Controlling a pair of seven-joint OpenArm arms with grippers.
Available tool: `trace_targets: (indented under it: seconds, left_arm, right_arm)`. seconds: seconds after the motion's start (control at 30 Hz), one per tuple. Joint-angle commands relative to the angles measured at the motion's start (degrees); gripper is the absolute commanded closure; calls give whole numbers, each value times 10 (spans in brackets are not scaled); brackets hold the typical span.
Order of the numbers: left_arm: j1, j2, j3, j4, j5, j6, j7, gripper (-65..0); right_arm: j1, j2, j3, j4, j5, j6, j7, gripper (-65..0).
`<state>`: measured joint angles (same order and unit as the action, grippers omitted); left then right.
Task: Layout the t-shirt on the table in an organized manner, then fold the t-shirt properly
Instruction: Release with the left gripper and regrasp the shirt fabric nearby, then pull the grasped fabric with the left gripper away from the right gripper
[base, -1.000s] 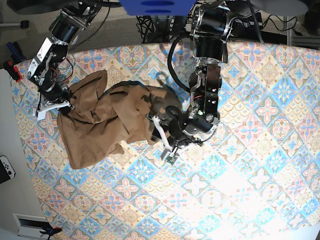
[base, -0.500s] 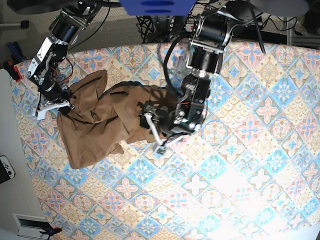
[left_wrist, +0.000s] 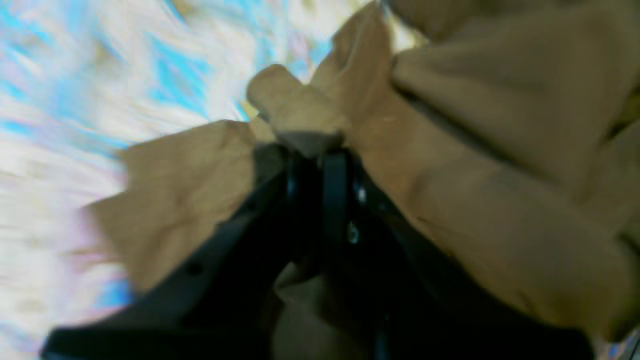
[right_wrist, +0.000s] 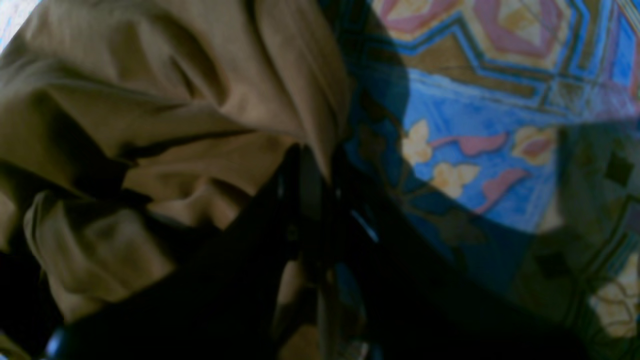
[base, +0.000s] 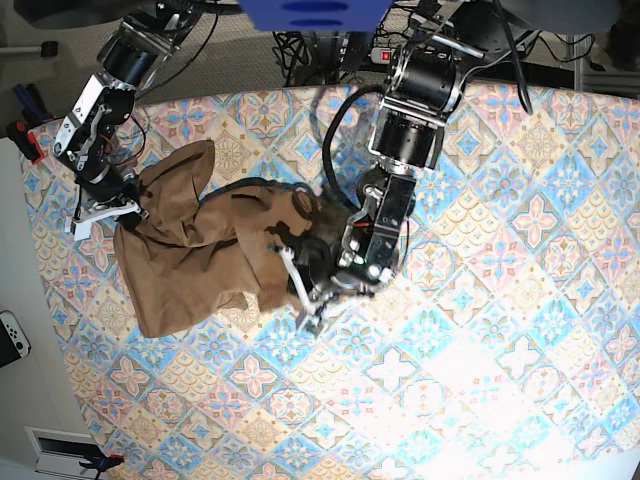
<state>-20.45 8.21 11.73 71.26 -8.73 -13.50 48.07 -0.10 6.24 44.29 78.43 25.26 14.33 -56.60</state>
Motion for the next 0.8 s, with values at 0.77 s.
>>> trace_targets:
  seconds: [0.77]
  left_arm:
    - [207,-253,26,446,-2,-236,239,0]
  right_arm:
    - [86,29,2,-147,-8,-2,-1,0]
